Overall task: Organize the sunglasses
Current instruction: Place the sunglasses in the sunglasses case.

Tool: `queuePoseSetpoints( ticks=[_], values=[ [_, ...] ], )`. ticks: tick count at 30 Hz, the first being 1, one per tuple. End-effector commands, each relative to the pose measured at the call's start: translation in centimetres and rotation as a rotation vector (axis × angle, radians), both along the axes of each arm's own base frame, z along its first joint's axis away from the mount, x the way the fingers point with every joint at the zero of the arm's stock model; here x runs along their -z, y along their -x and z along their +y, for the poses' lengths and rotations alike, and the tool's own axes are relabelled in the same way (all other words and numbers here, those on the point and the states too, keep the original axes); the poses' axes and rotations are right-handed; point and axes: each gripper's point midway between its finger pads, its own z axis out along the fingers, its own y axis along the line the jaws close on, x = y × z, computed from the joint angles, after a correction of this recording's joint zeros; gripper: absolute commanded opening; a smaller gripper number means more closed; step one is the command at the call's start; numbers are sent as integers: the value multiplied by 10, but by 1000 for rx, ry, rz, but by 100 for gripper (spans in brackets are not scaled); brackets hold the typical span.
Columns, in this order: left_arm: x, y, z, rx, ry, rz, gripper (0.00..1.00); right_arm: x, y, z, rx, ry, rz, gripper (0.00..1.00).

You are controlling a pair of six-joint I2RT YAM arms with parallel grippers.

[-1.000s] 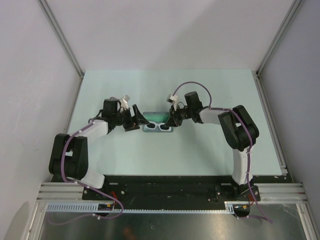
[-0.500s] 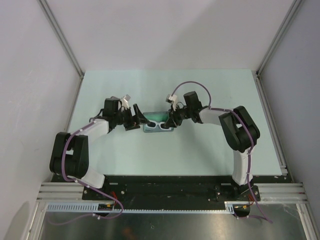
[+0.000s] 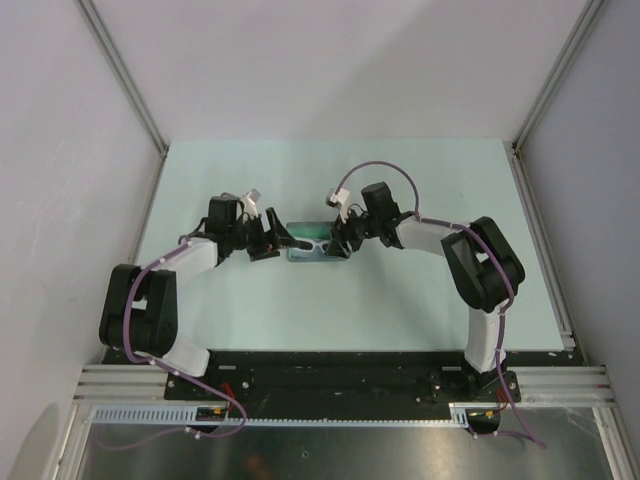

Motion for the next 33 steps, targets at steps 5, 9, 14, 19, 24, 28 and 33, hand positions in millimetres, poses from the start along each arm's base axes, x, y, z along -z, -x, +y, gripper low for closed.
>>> queuePoseSetpoints(
  ticks=[5, 9, 14, 19, 24, 28, 33],
  values=[
    [-20, -12, -3, -9, 6, -69, 87, -25, -20, -6, 74, 30, -101, 59],
    [-21, -13, -2, -17, 6, -71, 87, -25, -21, -6, 87, 35, -96, 73],
    [-20, -13, -2, -20, 5, -67, 87, -24, -23, -7, 115, 37, -87, 74],
    [-24, -16, -1, -35, 4, -78, 86, -30, -29, -6, 162, 19, -80, 74],
    [-25, -19, -1, -46, 5, -73, 86, -35, -32, -3, 215, 3, -60, 73],
    [-27, -24, -3, -55, 8, -72, 85, -35, -37, -4, 296, 10, -50, 73],
    [-28, -28, -4, -60, 11, -67, 85, -35, -40, -1, 361, 12, -45, 73]
  ],
)
